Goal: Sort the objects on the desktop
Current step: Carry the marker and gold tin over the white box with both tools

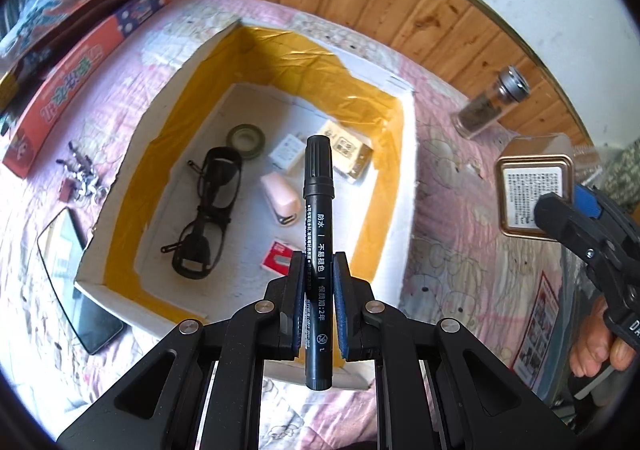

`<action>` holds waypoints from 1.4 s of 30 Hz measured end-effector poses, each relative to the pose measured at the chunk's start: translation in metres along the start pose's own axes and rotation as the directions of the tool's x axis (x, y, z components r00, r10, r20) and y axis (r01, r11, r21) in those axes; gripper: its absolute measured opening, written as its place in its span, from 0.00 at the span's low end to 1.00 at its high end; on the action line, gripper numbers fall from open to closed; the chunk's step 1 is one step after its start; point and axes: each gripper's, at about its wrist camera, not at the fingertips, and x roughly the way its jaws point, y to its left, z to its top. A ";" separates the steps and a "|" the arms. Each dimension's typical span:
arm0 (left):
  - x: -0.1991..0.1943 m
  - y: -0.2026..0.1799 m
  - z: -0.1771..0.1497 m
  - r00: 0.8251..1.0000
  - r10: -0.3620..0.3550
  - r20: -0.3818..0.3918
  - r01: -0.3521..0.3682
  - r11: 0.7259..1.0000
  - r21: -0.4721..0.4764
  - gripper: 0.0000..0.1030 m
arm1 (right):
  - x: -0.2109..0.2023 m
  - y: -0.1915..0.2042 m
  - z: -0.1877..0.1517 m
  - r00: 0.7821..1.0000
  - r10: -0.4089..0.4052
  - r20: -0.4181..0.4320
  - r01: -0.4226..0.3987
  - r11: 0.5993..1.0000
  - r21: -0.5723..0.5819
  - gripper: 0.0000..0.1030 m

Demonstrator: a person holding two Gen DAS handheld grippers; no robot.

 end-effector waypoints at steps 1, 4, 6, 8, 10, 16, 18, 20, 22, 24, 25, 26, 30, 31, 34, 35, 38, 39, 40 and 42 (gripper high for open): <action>0.001 0.004 0.001 1.000 0.001 -0.003 -0.001 1.000 -0.015 0.12 | 0.003 0.003 0.003 1.000 0.003 -0.002 -0.003 1.000 -0.013 0.51; 0.004 0.014 0.002 1.000 0.005 -0.007 -0.006 0.999 -0.050 0.12 | 0.011 0.007 0.010 1.000 0.008 -0.009 -0.009 0.999 -0.034 0.51; 0.007 0.021 0.003 1.000 0.008 -0.012 -0.009 0.997 -0.070 0.12 | 0.017 0.008 0.014 1.000 0.012 -0.013 -0.012 0.999 -0.044 0.51; 0.010 0.027 0.004 1.000 0.008 -0.019 -0.009 0.995 -0.095 0.12 | 0.023 0.012 0.018 1.000 0.015 -0.019 -0.016 0.998 -0.059 0.51; 0.013 0.033 0.004 1.000 0.006 -0.028 -0.009 0.993 -0.117 0.12 | 0.030 0.016 0.021 0.999 0.018 -0.030 -0.021 0.997 -0.077 0.51; 0.023 0.045 0.005 0.999 0.006 -0.046 -0.014 0.987 -0.162 0.12 | 0.055 0.029 0.028 0.997 0.016 -0.076 -0.028 0.988 -0.150 0.51; 0.025 0.048 0.005 0.999 0.008 -0.048 -0.016 0.985 -0.169 0.12 | 0.062 0.031 0.029 0.996 0.014 -0.088 -0.029 0.985 -0.170 0.51; 0.027 0.050 0.006 0.999 0.008 -0.052 -0.018 0.984 -0.177 0.12 | 0.071 0.033 0.030 0.995 0.009 -0.102 -0.028 0.981 -0.192 0.51; 0.030 0.053 0.006 0.998 0.010 -0.059 -0.020 0.983 -0.181 0.12 | 0.080 0.035 0.032 0.993 0.004 -0.117 -0.028 0.977 -0.211 0.51; 0.034 0.055 0.005 0.998 0.005 -0.068 -0.018 0.982 -0.190 0.12 | 0.089 0.036 0.033 0.991 -0.003 -0.134 -0.029 0.972 -0.232 0.51; 0.036 0.056 0.005 0.997 0.005 -0.073 -0.019 0.981 -0.194 0.12 | 0.092 0.037 0.034 0.990 -0.007 -0.141 -0.028 0.970 -0.241 0.51; 0.038 0.057 0.005 0.997 0.005 -0.077 -0.020 0.980 -0.196 0.12 | 0.096 0.037 0.035 0.989 -0.011 -0.148 -0.027 0.968 -0.250 0.51; 0.045 0.061 0.005 0.996 -0.005 -0.092 -0.014 0.977 -0.212 0.12 | 0.112 0.039 0.035 0.982 -0.030 -0.187 -0.026 0.956 -0.292 0.51; 0.048 0.061 0.006 0.995 -0.011 -0.096 -0.010 0.976 -0.217 0.12 | 0.116 0.040 0.034 0.980 -0.037 -0.197 -0.025 0.953 -0.302 0.51; 0.054 0.064 0.006 0.993 -0.027 -0.112 0.000 0.973 -0.230 0.12 | 0.131 0.040 0.033 0.972 -0.052 -0.231 -0.029 0.942 -0.334 0.51; 0.056 0.064 0.007 0.993 -0.031 -0.117 0.003 0.972 -0.233 0.12 | 0.136 0.040 0.032 0.968 -0.060 -0.243 -0.028 0.938 -0.345 0.51; 0.062 0.064 0.008 0.992 -0.029 -0.127 -0.001 0.973 -0.231 0.12 | 0.152 0.039 0.030 0.957 -0.082 -0.277 -0.029 0.927 -0.374 0.51; 0.064 0.064 0.009 0.991 -0.028 -0.130 -0.003 0.973 -0.229 0.12 | 0.156 0.038 0.029 0.954 -0.084 -0.287 -0.032 0.925 -0.378 0.51; 0.066 0.064 0.009 0.991 -0.026 -0.134 -0.006 0.973 -0.229 0.12 | 0.160 0.038 0.029 0.950 -0.088 -0.300 -0.036 0.922 -0.386 0.51; 0.071 0.065 0.009 0.989 -0.027 -0.148 -0.008 0.973 -0.232 0.12 | 0.168 0.039 0.027 0.942 -0.098 -0.321 -0.042 0.914 -0.403 0.51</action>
